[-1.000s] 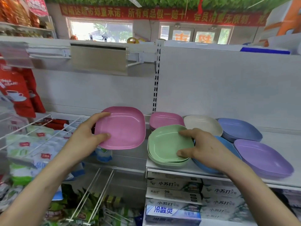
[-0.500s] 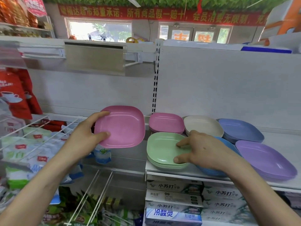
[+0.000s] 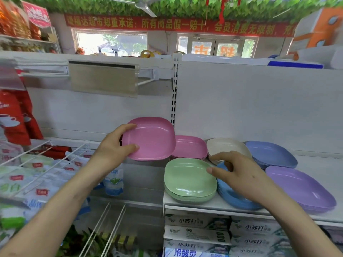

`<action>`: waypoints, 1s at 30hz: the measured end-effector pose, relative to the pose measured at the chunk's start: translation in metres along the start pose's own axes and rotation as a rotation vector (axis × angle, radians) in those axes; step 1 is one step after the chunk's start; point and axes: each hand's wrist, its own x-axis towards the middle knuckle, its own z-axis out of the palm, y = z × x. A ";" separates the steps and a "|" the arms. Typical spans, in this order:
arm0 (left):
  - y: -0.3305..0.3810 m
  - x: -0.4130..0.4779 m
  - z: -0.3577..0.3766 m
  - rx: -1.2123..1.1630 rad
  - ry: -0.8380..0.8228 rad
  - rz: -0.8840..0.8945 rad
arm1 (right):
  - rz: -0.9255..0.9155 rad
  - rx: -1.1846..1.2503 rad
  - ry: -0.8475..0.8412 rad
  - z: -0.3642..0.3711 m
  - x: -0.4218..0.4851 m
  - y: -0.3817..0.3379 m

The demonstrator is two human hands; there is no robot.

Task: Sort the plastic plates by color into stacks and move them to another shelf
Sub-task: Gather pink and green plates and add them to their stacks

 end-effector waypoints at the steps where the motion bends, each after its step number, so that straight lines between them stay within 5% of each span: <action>1: 0.003 0.007 0.006 -0.007 -0.018 0.017 | 0.014 0.028 0.041 -0.002 -0.001 0.002; 11: 0.017 0.080 0.089 0.117 -0.258 0.011 | 0.041 0.171 0.268 -0.018 -0.021 0.029; 30: -0.011 0.100 0.122 0.402 -0.362 -0.018 | 0.053 0.219 0.298 -0.008 -0.020 0.040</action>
